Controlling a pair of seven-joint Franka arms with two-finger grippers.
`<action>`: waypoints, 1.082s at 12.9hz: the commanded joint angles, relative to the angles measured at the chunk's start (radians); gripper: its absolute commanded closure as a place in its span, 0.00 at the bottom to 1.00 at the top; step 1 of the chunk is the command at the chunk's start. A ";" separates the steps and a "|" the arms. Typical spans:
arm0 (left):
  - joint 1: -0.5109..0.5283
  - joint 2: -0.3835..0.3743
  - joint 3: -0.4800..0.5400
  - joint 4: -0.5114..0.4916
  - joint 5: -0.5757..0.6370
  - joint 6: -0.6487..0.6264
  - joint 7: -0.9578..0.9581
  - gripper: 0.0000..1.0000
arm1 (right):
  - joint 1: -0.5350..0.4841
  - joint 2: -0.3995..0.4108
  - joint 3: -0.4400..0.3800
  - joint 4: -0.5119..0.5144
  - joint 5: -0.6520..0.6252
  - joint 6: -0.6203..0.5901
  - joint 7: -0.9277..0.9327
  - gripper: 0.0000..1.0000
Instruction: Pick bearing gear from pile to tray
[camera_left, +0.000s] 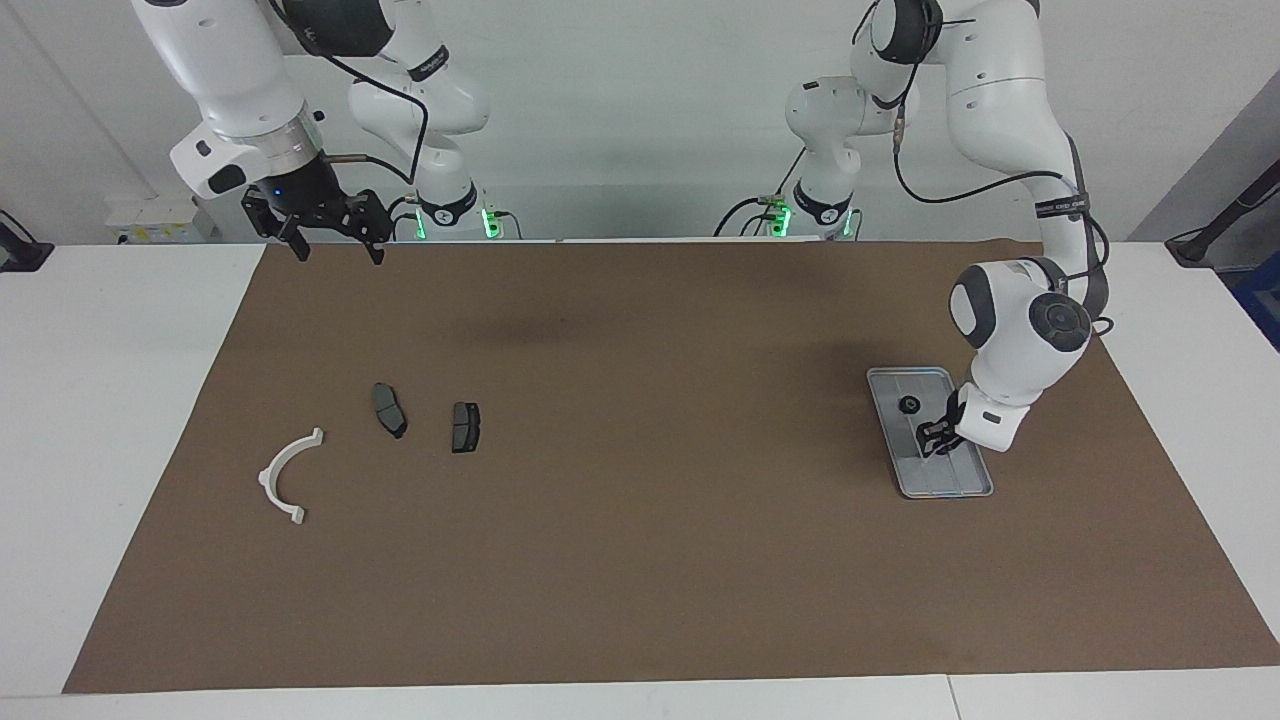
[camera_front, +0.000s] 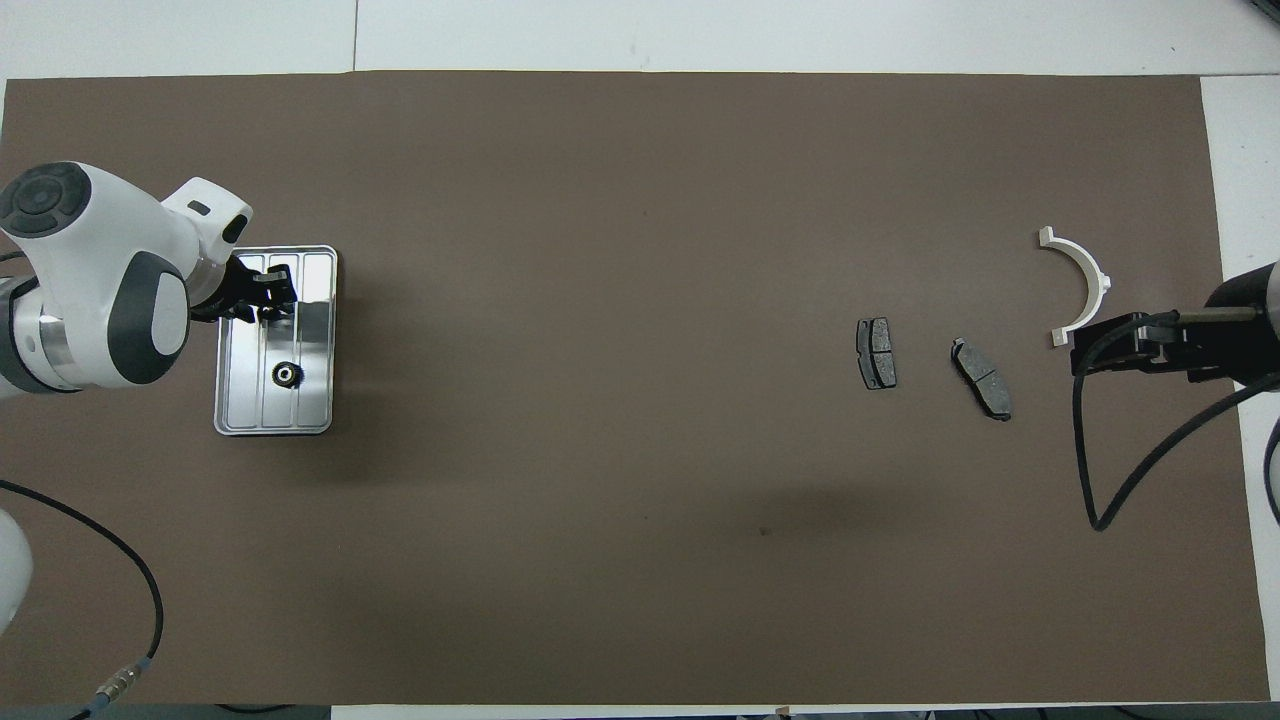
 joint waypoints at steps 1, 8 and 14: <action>0.001 -0.013 -0.006 0.070 -0.006 -0.108 0.005 0.48 | -0.016 -0.019 0.007 -0.025 0.004 0.028 -0.015 0.02; -0.006 -0.229 -0.013 0.087 -0.030 -0.390 0.005 0.21 | -0.016 -0.019 0.007 -0.025 0.004 0.028 -0.017 0.00; -0.006 -0.364 -0.040 0.116 -0.042 -0.599 0.005 0.00 | -0.016 -0.019 0.007 -0.025 0.004 0.028 -0.018 0.00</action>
